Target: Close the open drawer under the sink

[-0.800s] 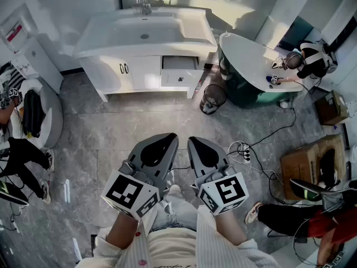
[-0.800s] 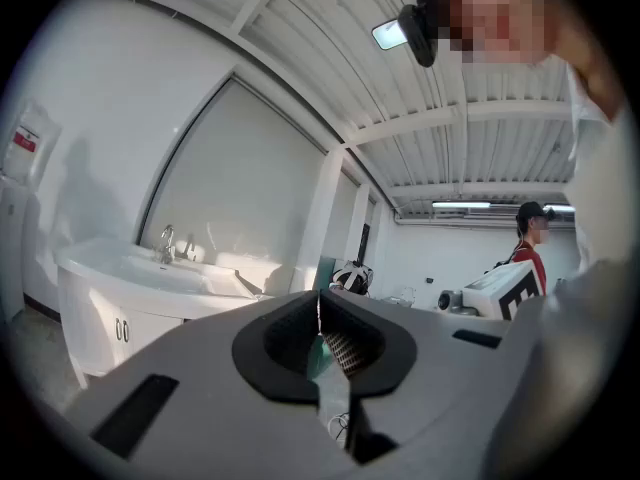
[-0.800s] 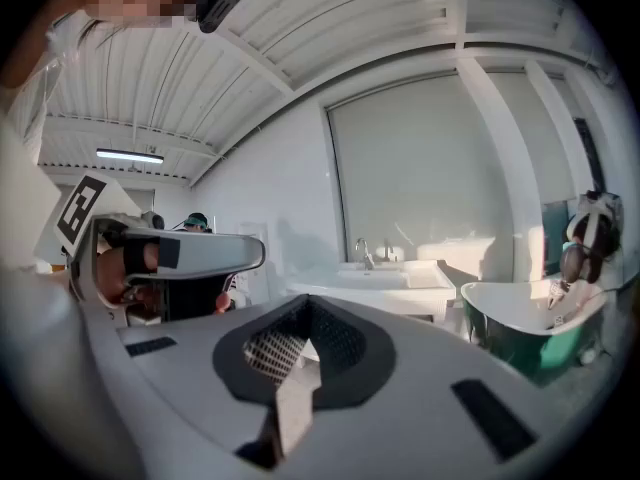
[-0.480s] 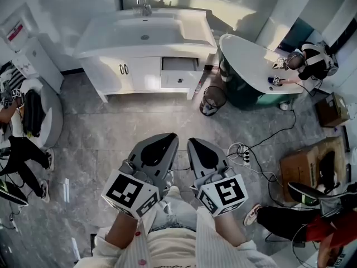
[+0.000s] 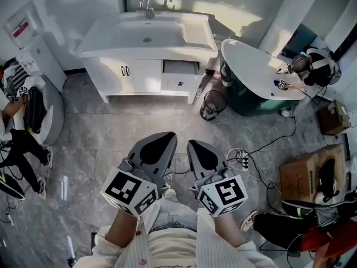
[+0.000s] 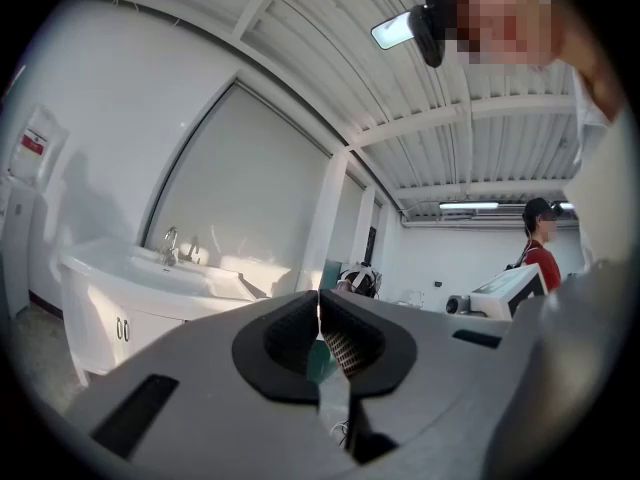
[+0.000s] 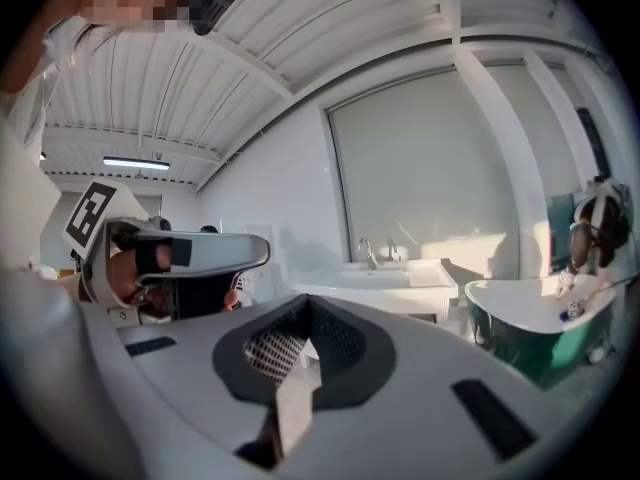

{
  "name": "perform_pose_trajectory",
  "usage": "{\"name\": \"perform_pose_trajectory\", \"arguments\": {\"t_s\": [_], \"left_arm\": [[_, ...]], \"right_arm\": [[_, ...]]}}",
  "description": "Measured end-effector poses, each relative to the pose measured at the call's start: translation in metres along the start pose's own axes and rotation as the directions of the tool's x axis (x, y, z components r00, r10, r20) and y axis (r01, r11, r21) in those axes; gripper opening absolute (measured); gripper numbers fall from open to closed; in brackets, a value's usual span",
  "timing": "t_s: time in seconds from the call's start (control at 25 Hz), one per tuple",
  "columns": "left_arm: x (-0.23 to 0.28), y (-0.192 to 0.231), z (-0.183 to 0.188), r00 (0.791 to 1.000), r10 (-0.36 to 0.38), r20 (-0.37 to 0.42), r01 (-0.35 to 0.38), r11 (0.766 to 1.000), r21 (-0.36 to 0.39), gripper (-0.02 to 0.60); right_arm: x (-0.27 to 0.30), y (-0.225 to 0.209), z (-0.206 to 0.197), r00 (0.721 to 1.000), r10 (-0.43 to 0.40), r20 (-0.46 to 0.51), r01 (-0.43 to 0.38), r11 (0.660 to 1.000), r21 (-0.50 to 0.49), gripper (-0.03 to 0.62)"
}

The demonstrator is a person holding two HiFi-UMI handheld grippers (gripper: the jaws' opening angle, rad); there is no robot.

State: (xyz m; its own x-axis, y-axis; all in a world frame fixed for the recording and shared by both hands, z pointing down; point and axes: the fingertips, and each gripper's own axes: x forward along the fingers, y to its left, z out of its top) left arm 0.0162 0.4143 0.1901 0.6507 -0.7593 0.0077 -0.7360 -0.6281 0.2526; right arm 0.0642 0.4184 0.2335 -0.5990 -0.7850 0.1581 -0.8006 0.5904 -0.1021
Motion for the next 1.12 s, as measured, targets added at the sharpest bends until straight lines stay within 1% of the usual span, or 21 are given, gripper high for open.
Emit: {"name": "perform_pose_trajectory", "arguments": {"t_s": [0.24, 0.48, 0.6, 0.8, 1.12], "left_arm": [[-0.001, -0.007, -0.006, 0.999, 0.034, -0.002, -0.034, 0.999, 0.006, 0.018], [0.009, 0.01, -0.001, 0.998, 0.068, 0.0, -0.068, 0.998, 0.012, 0.018], [0.018, 0.024, -0.001, 0.997, 0.083, -0.005, -0.083, 0.997, 0.005, 0.018], [0.043, 0.052, 0.003, 0.997, 0.071, -0.014, -0.071, 0.998, -0.001, 0.018], [0.106, 0.126, 0.019, 0.999, 0.04, -0.036, -0.04, 0.999, -0.005, 0.018]], "right_arm": [[-0.011, -0.008, -0.008, 1.0, 0.011, -0.009, -0.011, 1.0, 0.013, 0.009], [0.002, -0.021, -0.008, 1.0, 0.018, -0.013, -0.018, 1.0, 0.026, 0.009], [0.016, -0.029, -0.01, 0.999, 0.022, -0.025, -0.021, 0.999, 0.032, 0.009], [0.047, -0.047, -0.009, 0.999, 0.008, -0.04, -0.006, 0.999, 0.039, 0.009], [0.134, -0.086, -0.001, 0.998, -0.015, -0.064, 0.018, 0.999, 0.045, 0.009]]}}
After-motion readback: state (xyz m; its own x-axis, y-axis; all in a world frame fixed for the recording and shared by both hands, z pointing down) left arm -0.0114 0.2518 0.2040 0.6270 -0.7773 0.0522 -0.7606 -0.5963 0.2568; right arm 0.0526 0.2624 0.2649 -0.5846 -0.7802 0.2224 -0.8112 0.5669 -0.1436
